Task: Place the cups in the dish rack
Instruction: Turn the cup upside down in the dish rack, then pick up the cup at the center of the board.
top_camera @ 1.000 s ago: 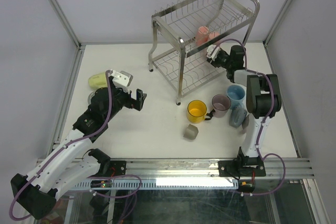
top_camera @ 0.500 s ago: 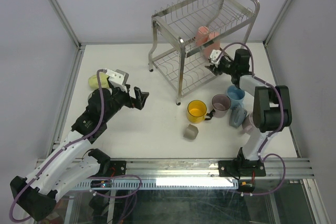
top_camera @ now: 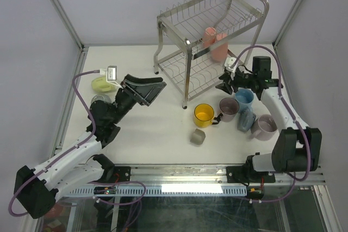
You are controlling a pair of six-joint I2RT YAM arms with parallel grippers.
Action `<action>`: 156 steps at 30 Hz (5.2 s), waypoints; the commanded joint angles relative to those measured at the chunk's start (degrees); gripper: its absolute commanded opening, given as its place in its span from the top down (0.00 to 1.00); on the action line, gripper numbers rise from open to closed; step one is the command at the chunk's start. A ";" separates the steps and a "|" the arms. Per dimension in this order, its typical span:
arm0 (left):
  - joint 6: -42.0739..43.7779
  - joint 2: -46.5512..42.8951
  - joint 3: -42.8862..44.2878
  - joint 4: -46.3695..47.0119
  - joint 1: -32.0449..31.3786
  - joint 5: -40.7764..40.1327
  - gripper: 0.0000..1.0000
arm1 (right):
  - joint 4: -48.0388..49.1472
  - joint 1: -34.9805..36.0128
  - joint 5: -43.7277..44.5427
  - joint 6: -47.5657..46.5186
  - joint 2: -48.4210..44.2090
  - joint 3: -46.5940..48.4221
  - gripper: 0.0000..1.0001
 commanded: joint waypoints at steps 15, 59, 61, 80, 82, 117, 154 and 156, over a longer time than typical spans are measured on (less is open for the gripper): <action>-22.42 8.88 6.55 31.80 -7.71 -8.01 0.01 | -22.81 -3.08 -10.38 10.41 -12.43 3.95 0.51; 23.99 -0.91 7.07 -36.47 -10.83 -47.97 0.01 | -23.32 -3.42 -12.71 9.28 -15.47 -1.34 0.50; 20.70 -0.25 7.25 -45.10 -10.75 -53.80 0.01 | -23.19 -3.41 -12.69 9.32 -15.45 -1.62 0.50; 7.61 4.26 0.08 -59.02 11.21 -47.87 0.18 | -21.80 -3.44 -12.16 10.42 -15.72 -2.99 0.49; 4.88 7.03 1.30 -62.14 11.73 -49.91 0.17 | -21.83 -3.43 -11.90 10.34 -15.76 -2.90 0.49; 8.37 21.59 1.01 -49.13 21.57 -51.32 0.99 | -22.24 -3.51 -12.00 9.81 -14.31 -3.19 0.49; 24.69 -2.07 -11.17 -23.31 -5.76 -29.97 1.00 | 51.87 30.66 50.10 48.88 -1.43 -19.84 1.00; 25.12 -2.93 -12.00 -22.36 -5.95 -29.80 1.00 | 52.62 31.74 50.05 48.70 -0.55 -19.61 1.00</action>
